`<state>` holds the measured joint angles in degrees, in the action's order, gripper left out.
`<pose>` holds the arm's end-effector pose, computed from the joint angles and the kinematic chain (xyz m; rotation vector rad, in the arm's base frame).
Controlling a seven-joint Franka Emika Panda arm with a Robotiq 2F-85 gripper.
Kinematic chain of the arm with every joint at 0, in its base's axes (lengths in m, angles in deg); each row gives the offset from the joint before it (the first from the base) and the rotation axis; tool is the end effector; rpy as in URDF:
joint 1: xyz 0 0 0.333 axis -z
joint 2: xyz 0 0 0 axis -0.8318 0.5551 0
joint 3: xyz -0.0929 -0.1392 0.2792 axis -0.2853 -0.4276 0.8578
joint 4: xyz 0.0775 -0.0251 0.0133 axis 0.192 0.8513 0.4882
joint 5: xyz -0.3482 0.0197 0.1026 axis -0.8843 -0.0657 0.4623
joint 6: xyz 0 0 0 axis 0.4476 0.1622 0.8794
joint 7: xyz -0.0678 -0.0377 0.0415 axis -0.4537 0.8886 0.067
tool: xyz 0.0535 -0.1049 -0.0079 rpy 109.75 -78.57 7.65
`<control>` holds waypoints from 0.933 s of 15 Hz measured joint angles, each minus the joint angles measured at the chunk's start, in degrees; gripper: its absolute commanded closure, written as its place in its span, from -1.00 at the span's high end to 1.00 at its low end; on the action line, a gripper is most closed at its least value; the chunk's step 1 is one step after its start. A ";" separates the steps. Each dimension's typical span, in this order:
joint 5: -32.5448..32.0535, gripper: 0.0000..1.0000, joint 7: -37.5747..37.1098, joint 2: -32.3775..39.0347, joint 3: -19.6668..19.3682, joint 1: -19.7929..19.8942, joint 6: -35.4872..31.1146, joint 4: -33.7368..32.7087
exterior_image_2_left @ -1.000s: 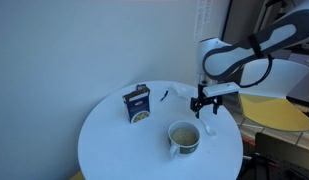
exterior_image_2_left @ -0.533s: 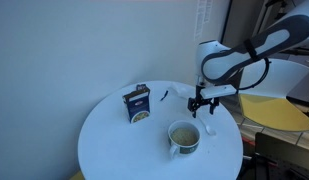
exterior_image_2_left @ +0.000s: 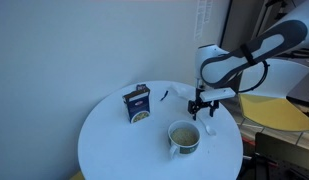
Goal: Put the plastic spoon in the mug
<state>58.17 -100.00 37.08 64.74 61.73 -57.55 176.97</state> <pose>0.4794 -0.0987 0.3210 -2.8064 1.1851 0.2860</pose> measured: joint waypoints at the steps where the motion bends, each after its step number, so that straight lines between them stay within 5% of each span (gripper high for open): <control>1: 0.00 0.17 0.00 0.11 0.00 0.00 -0.01 0.02; 9: 0.48 -0.98 0.00 -0.07 0.26 -0.28 -0.41 -0.56; 14: 0.81 -0.94 0.15 -0.20 0.26 -0.35 -0.41 -0.59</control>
<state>58.97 -99.85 36.88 65.01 61.38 -57.96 176.38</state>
